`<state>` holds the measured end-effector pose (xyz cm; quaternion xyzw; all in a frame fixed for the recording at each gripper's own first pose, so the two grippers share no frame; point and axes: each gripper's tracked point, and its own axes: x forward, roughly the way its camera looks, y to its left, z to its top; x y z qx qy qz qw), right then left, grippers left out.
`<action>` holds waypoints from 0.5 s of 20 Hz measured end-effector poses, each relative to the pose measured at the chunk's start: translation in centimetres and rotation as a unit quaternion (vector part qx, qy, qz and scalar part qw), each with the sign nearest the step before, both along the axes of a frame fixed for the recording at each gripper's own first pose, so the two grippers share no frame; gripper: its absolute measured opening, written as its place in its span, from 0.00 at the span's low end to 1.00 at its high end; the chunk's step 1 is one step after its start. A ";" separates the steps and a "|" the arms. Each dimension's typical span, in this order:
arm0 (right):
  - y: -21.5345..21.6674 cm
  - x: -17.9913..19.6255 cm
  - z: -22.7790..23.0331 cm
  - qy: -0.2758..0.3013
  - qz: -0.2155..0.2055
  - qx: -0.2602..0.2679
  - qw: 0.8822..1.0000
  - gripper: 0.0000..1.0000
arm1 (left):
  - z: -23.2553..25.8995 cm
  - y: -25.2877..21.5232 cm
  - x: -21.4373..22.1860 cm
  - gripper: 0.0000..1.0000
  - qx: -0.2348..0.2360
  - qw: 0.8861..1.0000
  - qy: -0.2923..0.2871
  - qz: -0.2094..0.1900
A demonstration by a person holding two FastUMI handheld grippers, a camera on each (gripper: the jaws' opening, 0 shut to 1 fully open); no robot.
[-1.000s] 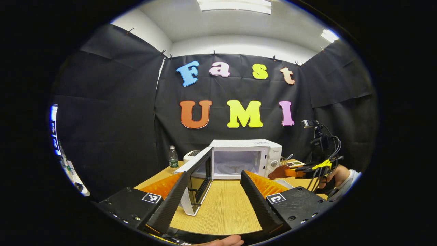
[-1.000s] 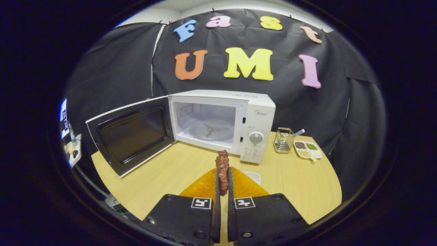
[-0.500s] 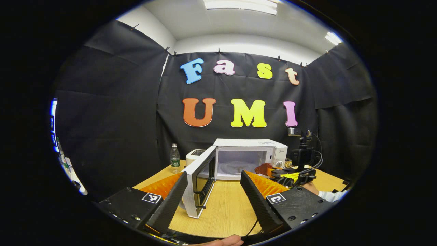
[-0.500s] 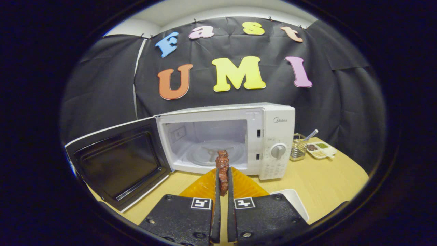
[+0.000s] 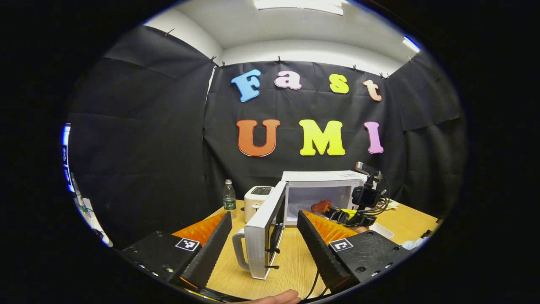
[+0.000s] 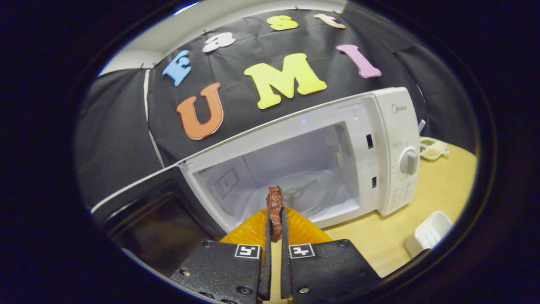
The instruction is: Open the microwave oven with the left hand, put the food in, and close the microwave oven.
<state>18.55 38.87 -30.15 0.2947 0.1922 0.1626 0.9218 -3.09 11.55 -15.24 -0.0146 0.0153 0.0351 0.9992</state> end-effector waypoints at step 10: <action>2.5 8.1 -1.8 0.109 -0.080 0.184 0.974 0.13 | 1.2 1.8 1.3 0.95 -0.008 1.000 -0.002 0.015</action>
